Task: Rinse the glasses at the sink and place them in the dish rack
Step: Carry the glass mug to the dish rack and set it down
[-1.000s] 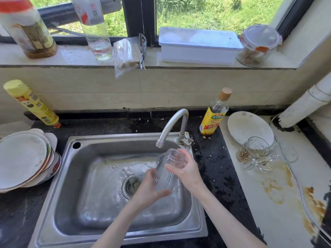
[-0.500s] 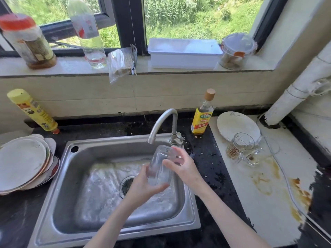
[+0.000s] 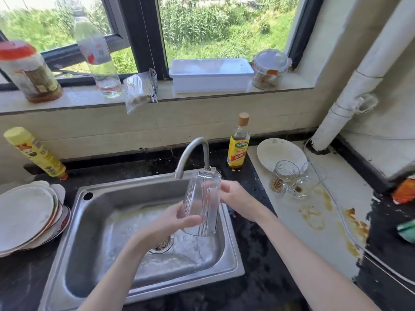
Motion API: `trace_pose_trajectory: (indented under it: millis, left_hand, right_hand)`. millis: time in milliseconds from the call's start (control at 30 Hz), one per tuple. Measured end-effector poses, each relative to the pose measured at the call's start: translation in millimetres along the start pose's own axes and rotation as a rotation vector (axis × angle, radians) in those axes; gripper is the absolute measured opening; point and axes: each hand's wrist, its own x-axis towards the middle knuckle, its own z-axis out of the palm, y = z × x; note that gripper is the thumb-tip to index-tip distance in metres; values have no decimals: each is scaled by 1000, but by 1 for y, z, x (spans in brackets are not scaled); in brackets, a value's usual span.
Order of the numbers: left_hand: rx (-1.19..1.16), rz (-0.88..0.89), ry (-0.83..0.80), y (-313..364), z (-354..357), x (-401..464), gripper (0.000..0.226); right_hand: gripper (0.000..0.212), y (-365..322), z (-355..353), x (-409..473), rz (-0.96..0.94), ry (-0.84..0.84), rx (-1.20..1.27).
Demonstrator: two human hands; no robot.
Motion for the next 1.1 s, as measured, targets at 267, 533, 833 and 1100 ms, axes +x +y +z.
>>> trace_pose_trajectory:
  millis: [267,533,833,1100]
  left_hand:
    - [18,52,-150,4,-9,-10,37]
    - [150,157,-269,-12,8,-33,62]
    - [329,329,-638,-14,91,-79,72]
    - [493,493,-909,-18,236,-152,66]
  right_hand:
    - [21,-19,12,-51,-65,335,-190]
    - [9,-14,74,-126,44,675,-208]
    - [31,16,122,-279,83,669,586]
    - [38,58,188,-438,82,1115,527]
